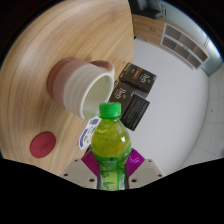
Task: Pour water
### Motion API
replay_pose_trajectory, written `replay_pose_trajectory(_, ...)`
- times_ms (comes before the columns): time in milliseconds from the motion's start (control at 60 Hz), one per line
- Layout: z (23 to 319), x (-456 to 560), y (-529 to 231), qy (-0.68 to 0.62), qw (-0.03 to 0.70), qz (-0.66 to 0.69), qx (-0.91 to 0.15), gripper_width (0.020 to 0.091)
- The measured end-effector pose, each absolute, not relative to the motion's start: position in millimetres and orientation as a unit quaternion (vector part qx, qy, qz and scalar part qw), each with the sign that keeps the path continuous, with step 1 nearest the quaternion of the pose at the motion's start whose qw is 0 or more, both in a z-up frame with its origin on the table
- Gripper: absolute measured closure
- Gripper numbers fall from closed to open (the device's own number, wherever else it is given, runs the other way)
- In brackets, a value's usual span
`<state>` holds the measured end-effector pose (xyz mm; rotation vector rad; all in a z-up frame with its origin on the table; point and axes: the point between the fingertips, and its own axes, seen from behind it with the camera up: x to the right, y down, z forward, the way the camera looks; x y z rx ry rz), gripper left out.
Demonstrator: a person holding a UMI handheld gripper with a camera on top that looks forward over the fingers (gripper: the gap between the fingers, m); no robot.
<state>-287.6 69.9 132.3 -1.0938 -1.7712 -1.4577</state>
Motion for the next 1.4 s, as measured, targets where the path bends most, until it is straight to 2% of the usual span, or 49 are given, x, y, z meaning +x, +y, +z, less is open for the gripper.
replay_pose_trajectory(133,133.3,-289.8,63.2,-0.647,0.325,-0.52,-0.453,0.0795)
replay_pose_trajectory(233,139.5,-287.9,51.7,-0.6,0.38,-0.457,-0.536,0.0796)
replay_pose_trajectory(400,144.9,-284.0,31.4,-0.468,0.476,-0.267,-0.695,0.0781)
replay_pose_trajectory(533,142.9,-273.0,29.8,-0.322,0.532,-0.112,-0.775,0.078)
replay_pose_trajectory(733,124.3,-250.8,36.7,-0.155,0.565,0.043,-0.809,0.0781)
replay_pose_trajectory(1000,84.6,-231.3,48.4,-0.084,0.58,0.091,-0.806,0.0755)
replay_pose_trajectory(1067,88.0,-230.7,48.2,-0.072,0.601,0.092,-0.791,0.0746)
replay_pose_trajectory(1133,87.6,-230.9,42.5,-0.076,0.61,0.087,-0.784,0.0707)
replay_pose_trajectory(1233,89.1,-231.7,40.9,-0.078,0.617,0.074,-0.779,0.0585)
replay_pose_trajectory(1317,85.5,-230.7,38.9,-0.077,0.606,0.068,-0.789,0.0529)
replay_pose_trajectory(1400,78.0,-227.7,28.5,-0.069,0.581,0.064,-0.808,0.033)
